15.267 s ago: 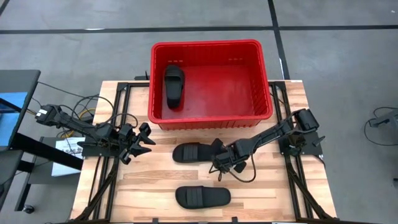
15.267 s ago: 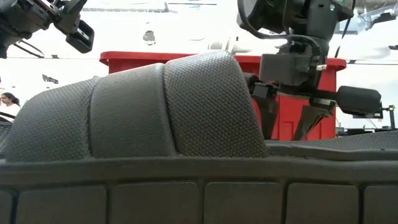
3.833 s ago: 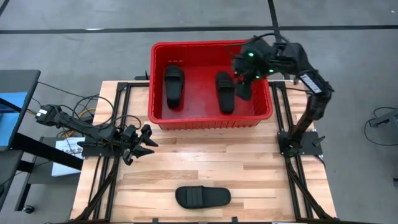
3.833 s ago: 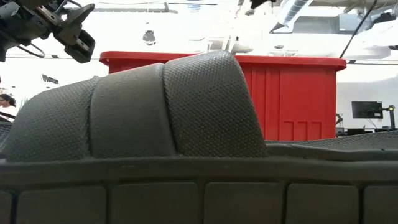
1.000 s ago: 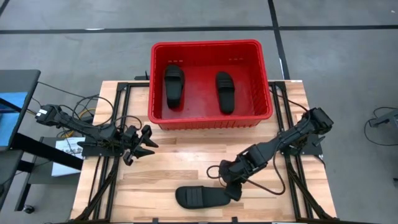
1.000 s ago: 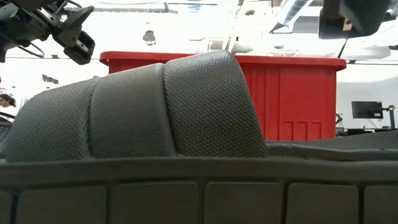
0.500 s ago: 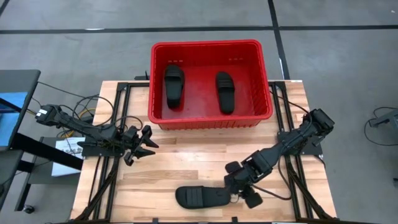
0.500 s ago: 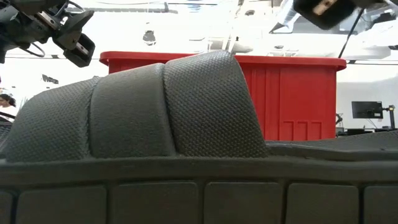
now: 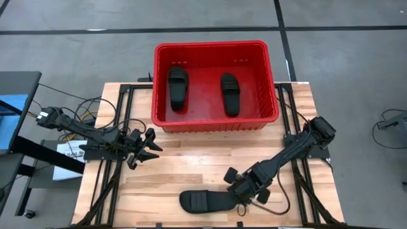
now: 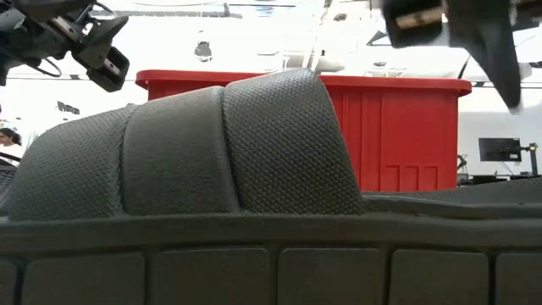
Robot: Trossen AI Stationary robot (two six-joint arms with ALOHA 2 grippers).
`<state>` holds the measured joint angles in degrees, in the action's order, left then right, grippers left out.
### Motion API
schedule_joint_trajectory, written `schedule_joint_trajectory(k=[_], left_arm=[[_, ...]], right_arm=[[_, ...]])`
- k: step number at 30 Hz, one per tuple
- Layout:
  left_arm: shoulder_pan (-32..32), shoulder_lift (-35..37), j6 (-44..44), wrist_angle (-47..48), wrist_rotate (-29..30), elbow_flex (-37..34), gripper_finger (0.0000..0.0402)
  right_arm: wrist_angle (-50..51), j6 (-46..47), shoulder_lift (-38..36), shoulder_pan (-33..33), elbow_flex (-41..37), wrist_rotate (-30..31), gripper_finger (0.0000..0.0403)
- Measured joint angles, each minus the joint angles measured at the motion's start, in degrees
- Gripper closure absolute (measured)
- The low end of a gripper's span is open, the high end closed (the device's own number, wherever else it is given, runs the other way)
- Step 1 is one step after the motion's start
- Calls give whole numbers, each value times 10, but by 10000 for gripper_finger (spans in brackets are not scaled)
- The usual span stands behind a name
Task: Pick and place slides into bin
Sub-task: Put the black slipper into the red bin
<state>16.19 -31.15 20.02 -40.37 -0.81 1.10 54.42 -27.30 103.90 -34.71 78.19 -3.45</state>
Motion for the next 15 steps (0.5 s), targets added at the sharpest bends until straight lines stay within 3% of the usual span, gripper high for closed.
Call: schedule_joint_trajectory(k=[6,15], left_arm=[[0,6,0,-4,0,4,260],[0,8,2,-4,0,5,260]], right_arm=[[3,-72,40,-24,14,32,253],[-32,-78,61,-44,36,86,253]])
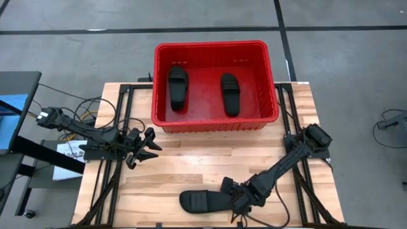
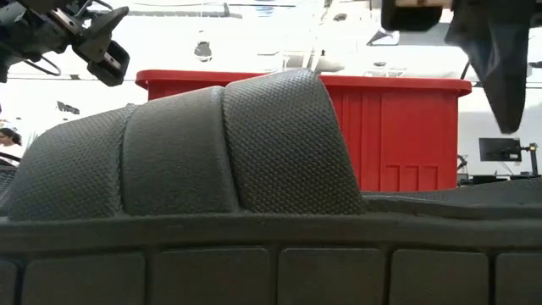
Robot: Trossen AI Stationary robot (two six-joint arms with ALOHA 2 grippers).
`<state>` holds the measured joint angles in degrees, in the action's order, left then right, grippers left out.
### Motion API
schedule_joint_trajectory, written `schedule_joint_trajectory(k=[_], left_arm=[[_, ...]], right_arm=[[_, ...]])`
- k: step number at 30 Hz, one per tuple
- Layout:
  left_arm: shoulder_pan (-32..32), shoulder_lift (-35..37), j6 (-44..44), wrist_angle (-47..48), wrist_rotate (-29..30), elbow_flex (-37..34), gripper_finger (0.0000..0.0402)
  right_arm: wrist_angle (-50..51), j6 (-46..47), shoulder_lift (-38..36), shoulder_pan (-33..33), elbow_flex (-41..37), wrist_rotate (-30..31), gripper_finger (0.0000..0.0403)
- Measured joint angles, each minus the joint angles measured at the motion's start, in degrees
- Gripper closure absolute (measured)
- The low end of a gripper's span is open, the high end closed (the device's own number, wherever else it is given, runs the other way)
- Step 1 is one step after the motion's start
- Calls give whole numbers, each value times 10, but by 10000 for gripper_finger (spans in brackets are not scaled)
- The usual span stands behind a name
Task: Pick and place slides into bin
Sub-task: Put the black slipper into the red bin
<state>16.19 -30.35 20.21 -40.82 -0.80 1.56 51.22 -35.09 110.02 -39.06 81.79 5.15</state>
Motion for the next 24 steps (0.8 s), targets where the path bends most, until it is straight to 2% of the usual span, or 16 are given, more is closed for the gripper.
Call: schedule_joint_trajectory(k=[11,24], left_arm=[[0,0,0,0,0,1,260],[0,0,0,0,1,2,260]], right_arm=[[-42,-14,0,-38,0,25,253],[-76,-16,21,-32,2,27,253]])
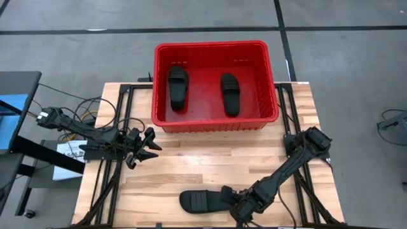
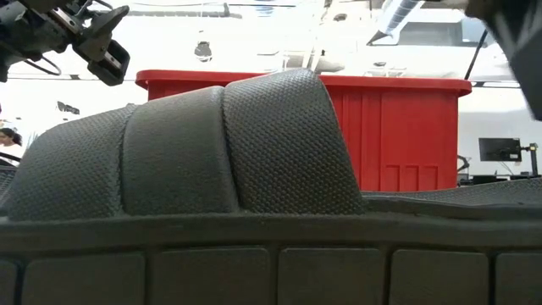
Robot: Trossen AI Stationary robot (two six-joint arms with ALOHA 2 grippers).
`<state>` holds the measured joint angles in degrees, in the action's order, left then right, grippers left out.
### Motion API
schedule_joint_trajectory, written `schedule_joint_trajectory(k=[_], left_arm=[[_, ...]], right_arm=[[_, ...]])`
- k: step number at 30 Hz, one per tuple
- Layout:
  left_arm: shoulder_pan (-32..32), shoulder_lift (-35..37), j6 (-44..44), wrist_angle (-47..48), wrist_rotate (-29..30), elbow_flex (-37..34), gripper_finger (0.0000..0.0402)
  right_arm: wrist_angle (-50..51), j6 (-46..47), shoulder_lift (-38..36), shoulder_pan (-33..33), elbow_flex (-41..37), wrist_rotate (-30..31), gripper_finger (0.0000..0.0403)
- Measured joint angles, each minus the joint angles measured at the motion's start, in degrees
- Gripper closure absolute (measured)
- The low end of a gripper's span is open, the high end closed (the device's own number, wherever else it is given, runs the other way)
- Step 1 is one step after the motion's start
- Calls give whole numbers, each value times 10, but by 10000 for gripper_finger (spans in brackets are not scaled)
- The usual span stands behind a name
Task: Pick and place slides into bin
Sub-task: Put the black slipper into the red bin
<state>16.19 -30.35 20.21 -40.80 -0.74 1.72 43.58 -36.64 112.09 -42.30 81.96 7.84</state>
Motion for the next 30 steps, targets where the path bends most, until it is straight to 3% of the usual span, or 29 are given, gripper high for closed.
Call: schedule_joint_trajectory(k=[20,23,30], left_arm=[[0,0,7,2,-4,0,260],[0,0,14,2,-4,0,260],[0,0,16,2,-4,0,260]], right_arm=[[-16,2,69,0,0,13,259],[-16,9,69,2,0,11,285],[5,24,69,11,1,-23,389]])
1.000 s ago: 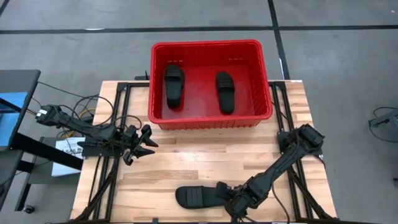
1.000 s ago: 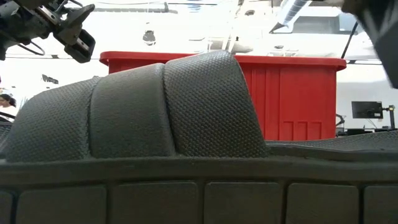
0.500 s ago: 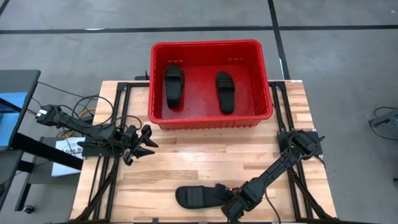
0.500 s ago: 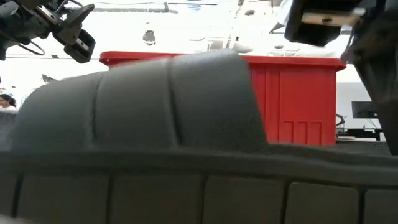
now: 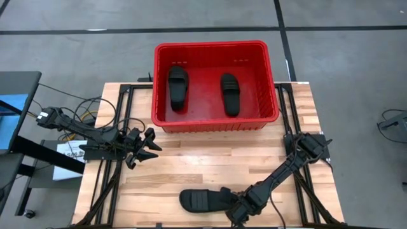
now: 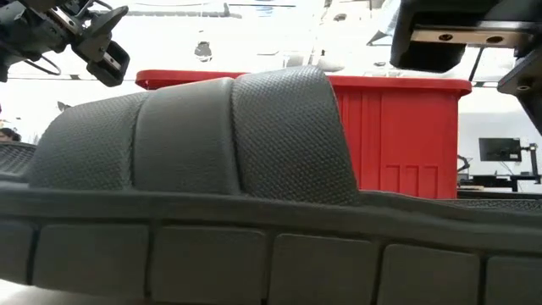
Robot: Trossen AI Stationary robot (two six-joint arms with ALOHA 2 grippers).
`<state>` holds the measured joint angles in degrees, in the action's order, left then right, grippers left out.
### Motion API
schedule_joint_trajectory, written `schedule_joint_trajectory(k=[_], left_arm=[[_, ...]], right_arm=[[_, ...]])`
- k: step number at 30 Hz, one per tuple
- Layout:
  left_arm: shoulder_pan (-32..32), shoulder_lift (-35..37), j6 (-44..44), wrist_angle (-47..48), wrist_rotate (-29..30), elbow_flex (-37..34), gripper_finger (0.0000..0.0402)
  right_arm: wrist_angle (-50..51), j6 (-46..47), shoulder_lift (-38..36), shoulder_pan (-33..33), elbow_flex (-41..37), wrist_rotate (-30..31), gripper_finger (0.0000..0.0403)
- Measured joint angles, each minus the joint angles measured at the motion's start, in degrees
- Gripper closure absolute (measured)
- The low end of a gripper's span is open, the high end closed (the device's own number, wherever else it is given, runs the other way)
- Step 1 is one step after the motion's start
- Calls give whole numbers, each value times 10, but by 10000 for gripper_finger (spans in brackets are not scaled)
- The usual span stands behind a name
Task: Pick and place slides into bin
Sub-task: Put the black slipper into the red bin
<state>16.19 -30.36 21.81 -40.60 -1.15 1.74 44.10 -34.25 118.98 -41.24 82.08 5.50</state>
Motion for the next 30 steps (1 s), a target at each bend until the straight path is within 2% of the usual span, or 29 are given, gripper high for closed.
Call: schedule_joint_trajectory(k=[13,30], left_arm=[[0,0,11,2,0,0,260],[0,0,15,14,0,0,260]], right_arm=[[26,23,4,7,26,2,398],[182,89,6,6,117,59,402]])
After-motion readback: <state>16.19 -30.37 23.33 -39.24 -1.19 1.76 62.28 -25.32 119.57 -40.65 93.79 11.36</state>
